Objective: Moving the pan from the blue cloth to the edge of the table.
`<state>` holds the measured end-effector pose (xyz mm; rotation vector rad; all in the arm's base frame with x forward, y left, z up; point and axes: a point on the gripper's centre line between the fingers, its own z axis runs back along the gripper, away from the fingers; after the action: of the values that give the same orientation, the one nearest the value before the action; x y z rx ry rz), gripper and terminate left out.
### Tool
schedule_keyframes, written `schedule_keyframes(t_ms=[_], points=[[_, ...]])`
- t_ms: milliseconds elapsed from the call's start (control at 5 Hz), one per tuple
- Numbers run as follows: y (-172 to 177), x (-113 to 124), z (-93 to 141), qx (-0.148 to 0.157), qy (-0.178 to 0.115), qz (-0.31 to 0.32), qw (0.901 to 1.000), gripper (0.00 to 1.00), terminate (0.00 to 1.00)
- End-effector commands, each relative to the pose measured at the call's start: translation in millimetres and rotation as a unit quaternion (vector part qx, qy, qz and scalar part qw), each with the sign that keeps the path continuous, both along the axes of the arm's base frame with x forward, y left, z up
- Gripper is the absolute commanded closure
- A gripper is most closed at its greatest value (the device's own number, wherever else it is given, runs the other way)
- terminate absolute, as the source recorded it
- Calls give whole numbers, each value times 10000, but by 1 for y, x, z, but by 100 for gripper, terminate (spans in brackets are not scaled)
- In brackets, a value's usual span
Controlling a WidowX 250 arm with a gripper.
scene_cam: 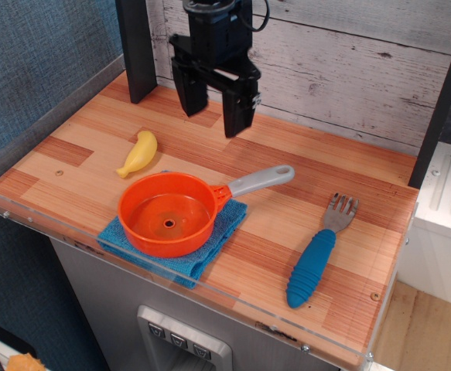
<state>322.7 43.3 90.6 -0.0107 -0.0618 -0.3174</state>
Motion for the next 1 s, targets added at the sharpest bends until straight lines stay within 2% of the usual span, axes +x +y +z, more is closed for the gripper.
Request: schedule_keyframes(t_ms=[0, 200, 600, 800], points=[[0, -27, 21, -47, -493, -1593, 9860, 0, 0], [-6, -35, 15, -113, -546, -2113, 9758, 0, 0], [-25, -28, -18, -18, -762, -2672, 9606, 0, 0], [-36, -23, -29, -92, -901, -2706, 9584, 0, 0]])
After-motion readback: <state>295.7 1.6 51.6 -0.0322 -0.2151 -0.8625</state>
